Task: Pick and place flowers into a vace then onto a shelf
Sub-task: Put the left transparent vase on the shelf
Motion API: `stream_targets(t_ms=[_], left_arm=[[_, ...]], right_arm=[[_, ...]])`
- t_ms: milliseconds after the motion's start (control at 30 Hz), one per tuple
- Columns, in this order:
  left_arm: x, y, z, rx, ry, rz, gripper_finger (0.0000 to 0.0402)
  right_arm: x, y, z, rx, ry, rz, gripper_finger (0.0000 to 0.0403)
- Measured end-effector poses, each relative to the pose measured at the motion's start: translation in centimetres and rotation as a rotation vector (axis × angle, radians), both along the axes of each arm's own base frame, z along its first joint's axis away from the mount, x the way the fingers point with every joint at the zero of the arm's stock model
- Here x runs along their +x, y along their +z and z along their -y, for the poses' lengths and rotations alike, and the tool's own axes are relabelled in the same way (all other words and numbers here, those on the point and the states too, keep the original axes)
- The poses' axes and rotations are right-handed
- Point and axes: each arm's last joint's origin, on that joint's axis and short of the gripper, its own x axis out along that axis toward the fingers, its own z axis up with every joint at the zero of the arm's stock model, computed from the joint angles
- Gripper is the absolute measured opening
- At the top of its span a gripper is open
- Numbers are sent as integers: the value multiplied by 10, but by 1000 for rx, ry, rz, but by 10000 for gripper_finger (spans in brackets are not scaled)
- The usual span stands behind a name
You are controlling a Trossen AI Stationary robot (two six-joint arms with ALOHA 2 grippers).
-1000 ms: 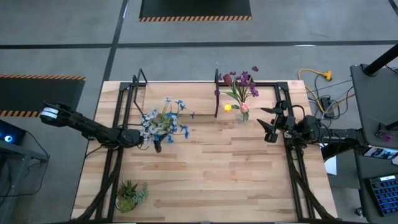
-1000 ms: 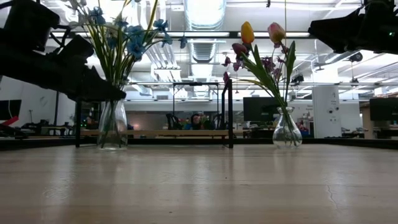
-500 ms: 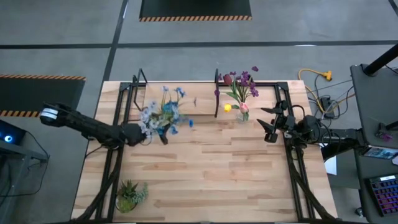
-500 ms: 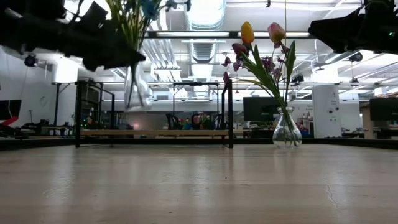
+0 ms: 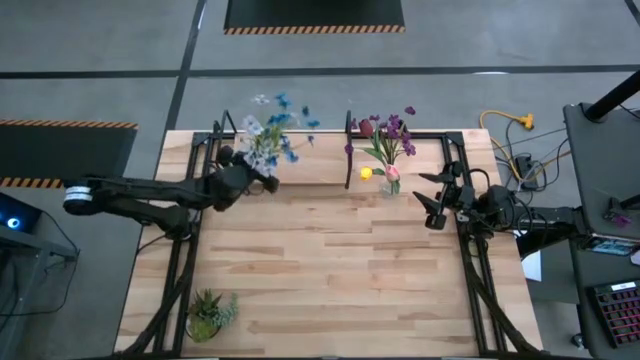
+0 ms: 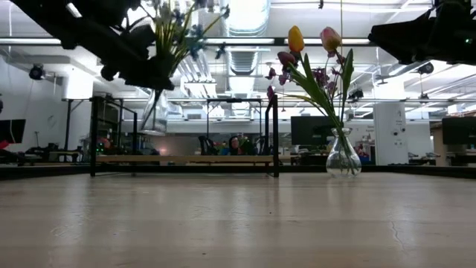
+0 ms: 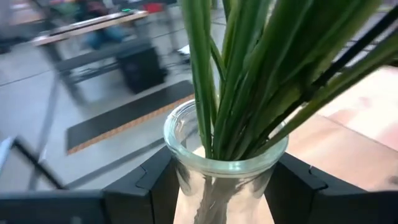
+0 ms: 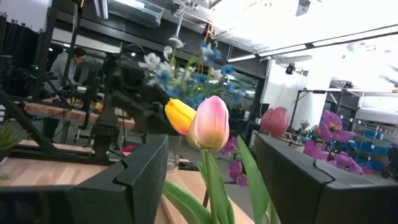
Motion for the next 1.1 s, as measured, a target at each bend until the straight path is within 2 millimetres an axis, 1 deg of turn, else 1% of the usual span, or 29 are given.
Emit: stream_targets(t_ms=[100, 200, 500, 900, 1100], left_arm=[[-5, -8, -8, -12, 87, 17, 175], [-10, -15, -16, -33, 139, 37, 175], [-17, -21, -35, -41, 241, 22, 175], [-8, -30, -46, -28, 270, 19, 175], [-8, -30, -52, -14, 290, 20, 175]], right_arm=[[0, -1, 0, 16, 5, -9, 233], [1, -2, 0, 15, 5, -11, 233], [0, -2, 0, 10, 3, -12, 233], [0, -2, 0, -6, -3, -16, 233], [0, -2, 0, -4, -3, -17, 233]])
